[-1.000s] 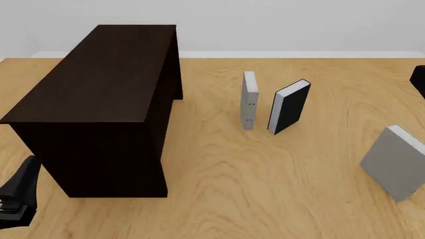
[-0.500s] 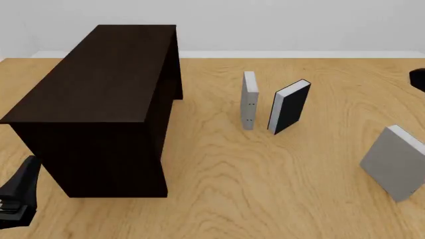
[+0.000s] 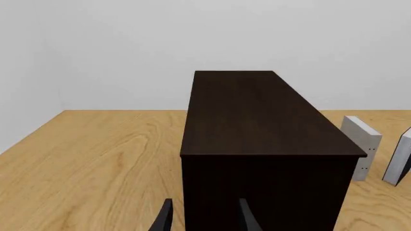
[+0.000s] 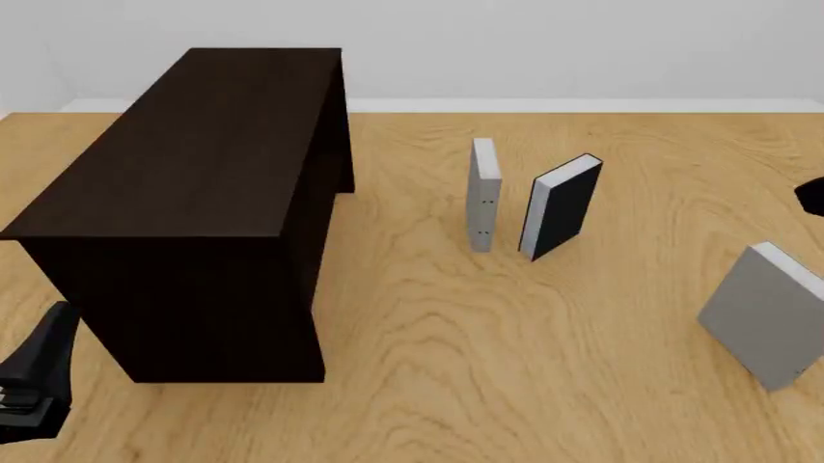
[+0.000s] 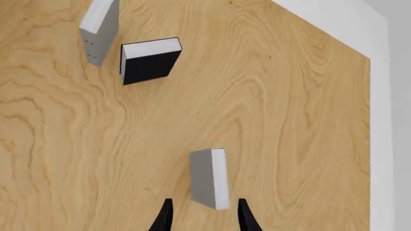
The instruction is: Pick up the book on the right and place it under the cabinet shelf.
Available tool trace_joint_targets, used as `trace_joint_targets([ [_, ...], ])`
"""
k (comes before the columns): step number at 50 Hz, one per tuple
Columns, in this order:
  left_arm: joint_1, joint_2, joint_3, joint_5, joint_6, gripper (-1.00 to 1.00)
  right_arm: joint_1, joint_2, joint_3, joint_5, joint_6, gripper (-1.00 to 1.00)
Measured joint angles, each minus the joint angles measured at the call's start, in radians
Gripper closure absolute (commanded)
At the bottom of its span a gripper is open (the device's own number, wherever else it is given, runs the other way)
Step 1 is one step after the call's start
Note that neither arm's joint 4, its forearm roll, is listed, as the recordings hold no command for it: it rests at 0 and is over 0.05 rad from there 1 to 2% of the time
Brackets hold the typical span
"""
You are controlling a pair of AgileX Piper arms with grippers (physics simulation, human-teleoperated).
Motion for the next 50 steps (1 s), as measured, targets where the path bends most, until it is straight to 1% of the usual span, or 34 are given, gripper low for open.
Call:
trace_joint_targets([
  [8,0.000,0.000,0.000,0.000,0.000,-1.00,-0.052,0.039,0.019,-0.018,-0.054,-1.00],
  [15,0.000,0.000,0.000,0.000,0.000,-1.00,-0.087,0.076,0.049,-0.054,-0.084,-1.00],
  [20,0.000,0.000,0.000,0.000,0.000,-1.00,-0.103,0.101,0.074,-0.085,-0.096,-1.00],
  [39,0.000,0.000,0.000,0.000,0.000,-1.00,-0.142,0.204,0.169,-0.227,-0.109,-1.00],
  [50,0.000,0.000,0.000,0.000,0.000,-1.00,-0.192,0.259,0.212,-0.301,-0.145,-1.00],
])
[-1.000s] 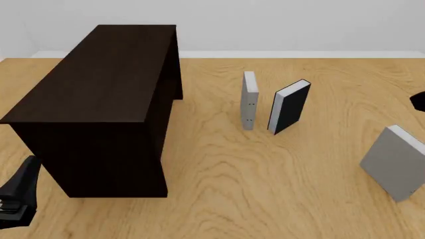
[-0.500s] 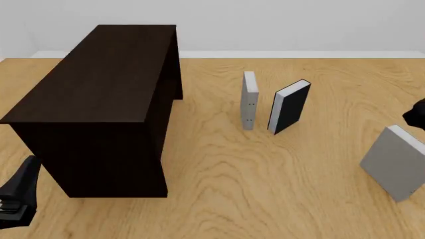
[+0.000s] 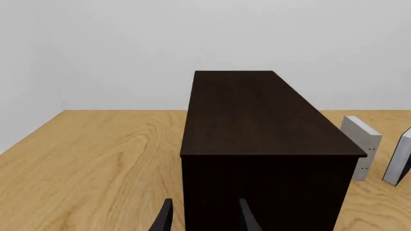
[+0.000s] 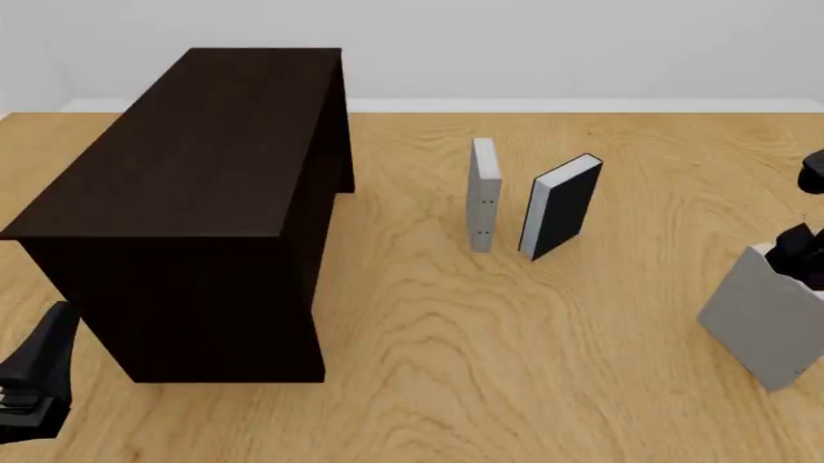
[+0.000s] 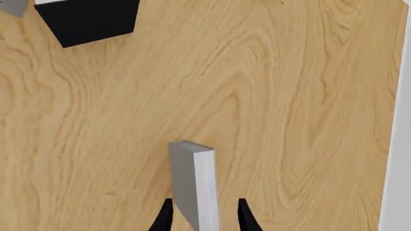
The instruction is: Pick up the book on the right and place it under the cabinet shelf.
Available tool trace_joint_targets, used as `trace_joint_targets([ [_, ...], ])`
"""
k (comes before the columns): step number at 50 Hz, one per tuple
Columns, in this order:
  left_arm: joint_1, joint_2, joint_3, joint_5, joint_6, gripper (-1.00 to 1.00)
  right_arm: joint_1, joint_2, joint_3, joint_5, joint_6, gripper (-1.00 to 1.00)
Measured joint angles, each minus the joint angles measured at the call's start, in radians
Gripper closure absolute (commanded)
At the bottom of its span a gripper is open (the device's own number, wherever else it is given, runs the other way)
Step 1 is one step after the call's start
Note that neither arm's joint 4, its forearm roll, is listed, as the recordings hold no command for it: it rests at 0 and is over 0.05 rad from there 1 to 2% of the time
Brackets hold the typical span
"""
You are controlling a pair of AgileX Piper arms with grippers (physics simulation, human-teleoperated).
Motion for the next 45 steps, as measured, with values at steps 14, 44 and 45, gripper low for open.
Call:
trace_joint_targets([
  [14,0.000,0.000,0.000,0.000,0.000,-1.00,-0.049,0.067,0.044,-0.087,-0.041,-1.00],
  [44,0.000,0.000,0.000,0.000,0.000,-1.00,-0.047,0.105,0.106,-0.165,-0.041,-1.00],
  [45,0.000,0.000,0.000,0.000,0.000,-1.00,-0.046,0.107,0.108,-0.167,-0.040,-1.00],
])
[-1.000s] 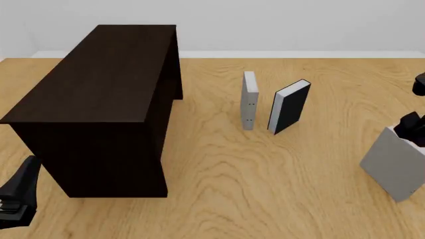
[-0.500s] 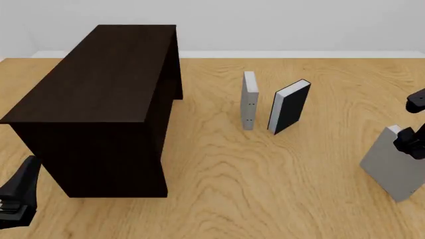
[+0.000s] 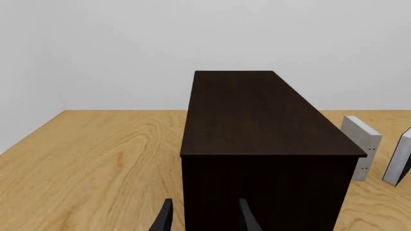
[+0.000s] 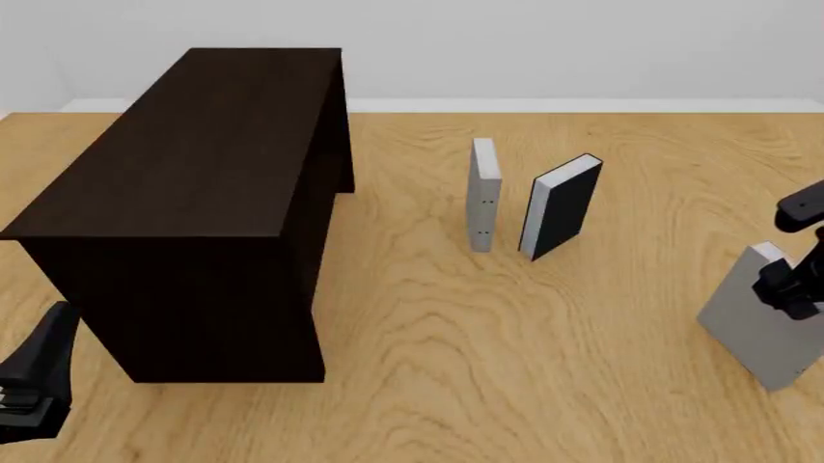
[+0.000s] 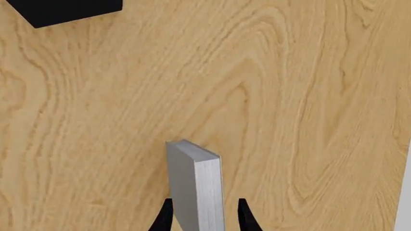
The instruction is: Pick up the book on the right and place it under the cabinet shelf.
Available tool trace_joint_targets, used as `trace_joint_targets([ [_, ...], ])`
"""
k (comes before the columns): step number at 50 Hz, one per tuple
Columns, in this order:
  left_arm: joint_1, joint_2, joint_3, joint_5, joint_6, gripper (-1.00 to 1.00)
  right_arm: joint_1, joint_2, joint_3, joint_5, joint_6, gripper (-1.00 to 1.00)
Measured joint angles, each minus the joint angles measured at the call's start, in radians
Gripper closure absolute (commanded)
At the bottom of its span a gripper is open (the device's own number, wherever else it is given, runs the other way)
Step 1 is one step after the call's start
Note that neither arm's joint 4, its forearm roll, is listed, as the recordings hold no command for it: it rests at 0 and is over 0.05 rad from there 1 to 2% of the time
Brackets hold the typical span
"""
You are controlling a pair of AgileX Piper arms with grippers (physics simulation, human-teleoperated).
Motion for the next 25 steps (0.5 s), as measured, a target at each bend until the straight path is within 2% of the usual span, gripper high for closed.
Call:
trace_joint_targets([
  [20,0.000,0.000,0.000,0.000,0.000,-1.00,0.017,0.018,0.040,-0.046,0.015,-1.00],
  [21,0.000,0.000,0.000,0.000,0.000,-1.00,0.019,0.017,0.043,-0.047,0.015,1.00],
  [25,0.000,0.000,0.000,0.000,0.000,-1.00,0.026,0.010,0.048,-0.047,0.007,1.00],
])
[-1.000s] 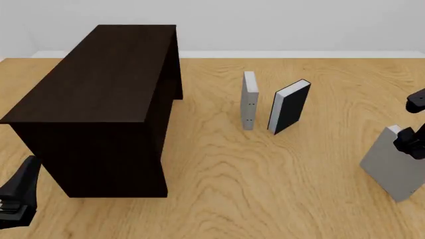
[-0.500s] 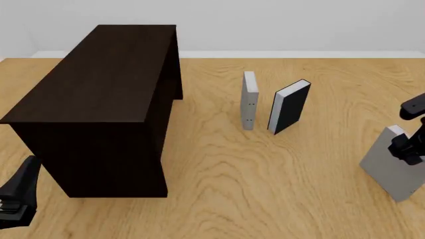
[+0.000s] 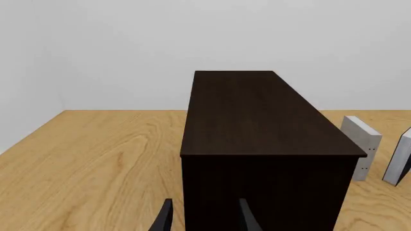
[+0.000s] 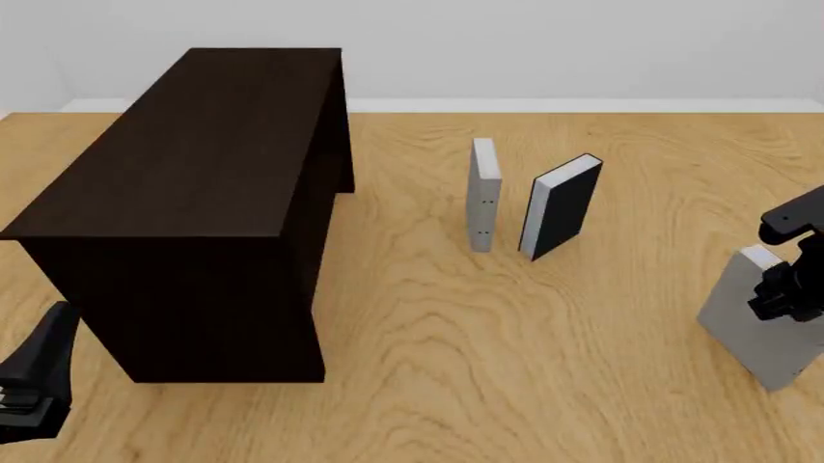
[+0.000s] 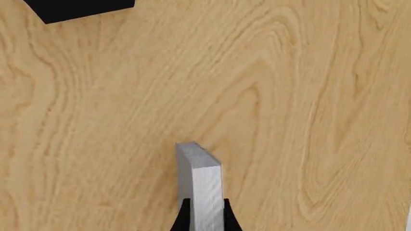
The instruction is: Pick up the book on the right and place it under the cabinet shelf.
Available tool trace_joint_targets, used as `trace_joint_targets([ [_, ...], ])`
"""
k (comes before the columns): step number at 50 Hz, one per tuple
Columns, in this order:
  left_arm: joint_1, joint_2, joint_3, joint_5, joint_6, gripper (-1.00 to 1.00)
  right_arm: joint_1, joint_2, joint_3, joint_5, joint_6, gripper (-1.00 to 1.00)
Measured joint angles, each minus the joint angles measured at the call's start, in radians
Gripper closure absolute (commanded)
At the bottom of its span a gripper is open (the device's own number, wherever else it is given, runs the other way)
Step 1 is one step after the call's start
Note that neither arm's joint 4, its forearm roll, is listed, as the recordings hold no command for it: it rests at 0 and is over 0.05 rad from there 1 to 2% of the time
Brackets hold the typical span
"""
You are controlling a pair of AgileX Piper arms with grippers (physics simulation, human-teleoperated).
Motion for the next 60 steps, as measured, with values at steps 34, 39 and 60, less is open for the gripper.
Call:
trace_joint_targets([
  [34,0.000,0.000,0.000,0.000,0.000,-1.00,0.090,-0.130,-0.177,0.200,0.126,1.00],
  [39,0.000,0.000,0.000,0.000,0.000,-1.00,0.147,-0.159,-0.226,0.251,0.222,1.00],
  [60,0.000,0.000,0.000,0.000,0.000,-1.00,0.419,-0.328,-0.259,0.390,0.737,1.00],
])
